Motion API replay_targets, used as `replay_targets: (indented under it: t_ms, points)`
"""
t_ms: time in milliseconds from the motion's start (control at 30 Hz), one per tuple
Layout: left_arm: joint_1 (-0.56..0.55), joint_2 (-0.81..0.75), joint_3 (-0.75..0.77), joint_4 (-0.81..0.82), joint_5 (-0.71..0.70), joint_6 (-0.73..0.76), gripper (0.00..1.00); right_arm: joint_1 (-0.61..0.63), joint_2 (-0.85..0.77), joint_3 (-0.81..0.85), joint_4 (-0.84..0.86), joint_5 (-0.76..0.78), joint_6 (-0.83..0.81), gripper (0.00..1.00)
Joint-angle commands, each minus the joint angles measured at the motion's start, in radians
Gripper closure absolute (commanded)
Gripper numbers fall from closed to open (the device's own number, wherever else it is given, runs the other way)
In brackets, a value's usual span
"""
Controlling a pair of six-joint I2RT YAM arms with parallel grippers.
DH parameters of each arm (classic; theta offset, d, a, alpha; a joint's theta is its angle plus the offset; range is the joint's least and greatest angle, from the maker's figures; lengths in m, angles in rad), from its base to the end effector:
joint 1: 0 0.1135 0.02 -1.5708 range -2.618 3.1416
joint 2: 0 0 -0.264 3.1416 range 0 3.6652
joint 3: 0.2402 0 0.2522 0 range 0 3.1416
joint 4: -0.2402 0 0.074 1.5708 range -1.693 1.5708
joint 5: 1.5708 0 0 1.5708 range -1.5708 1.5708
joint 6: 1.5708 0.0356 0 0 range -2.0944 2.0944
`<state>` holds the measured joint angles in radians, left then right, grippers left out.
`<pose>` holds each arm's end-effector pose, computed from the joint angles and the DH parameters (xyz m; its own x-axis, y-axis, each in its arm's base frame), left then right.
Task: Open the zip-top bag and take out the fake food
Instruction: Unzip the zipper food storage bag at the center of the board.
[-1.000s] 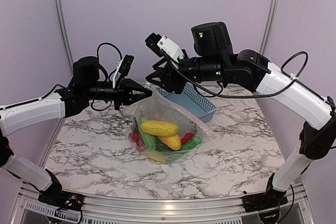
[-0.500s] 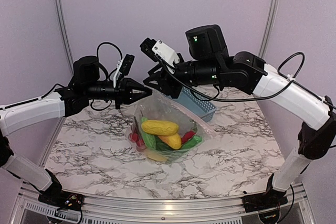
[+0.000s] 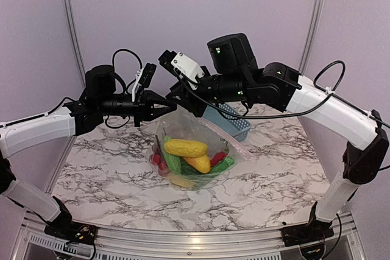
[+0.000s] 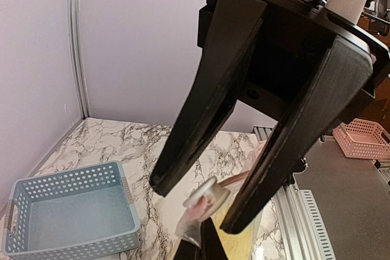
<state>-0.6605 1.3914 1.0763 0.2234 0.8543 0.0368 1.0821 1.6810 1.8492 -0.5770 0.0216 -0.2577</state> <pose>0.2373 -0.2184 0.3455 -0.0356 0.0583 -0.9977 0.9979 0.0558 -0.0324 0.1796 0.3361 0.4325 0.0421 -0.4635 -0.8851 -0.8921 0.3814 -0.2422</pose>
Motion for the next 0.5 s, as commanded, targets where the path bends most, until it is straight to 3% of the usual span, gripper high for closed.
replay_targets:
  t_ms: [0,467]
  points:
    - [-0.005,-0.026,0.031,-0.009,-0.005,0.014,1.00,0.009,-0.007,0.011,0.007,0.032,0.015,0.77]
    - [-0.005,-0.023,0.028,-0.015,-0.020,0.016,1.00,0.010,-0.027,-0.027,0.002,0.033,0.028,0.83]
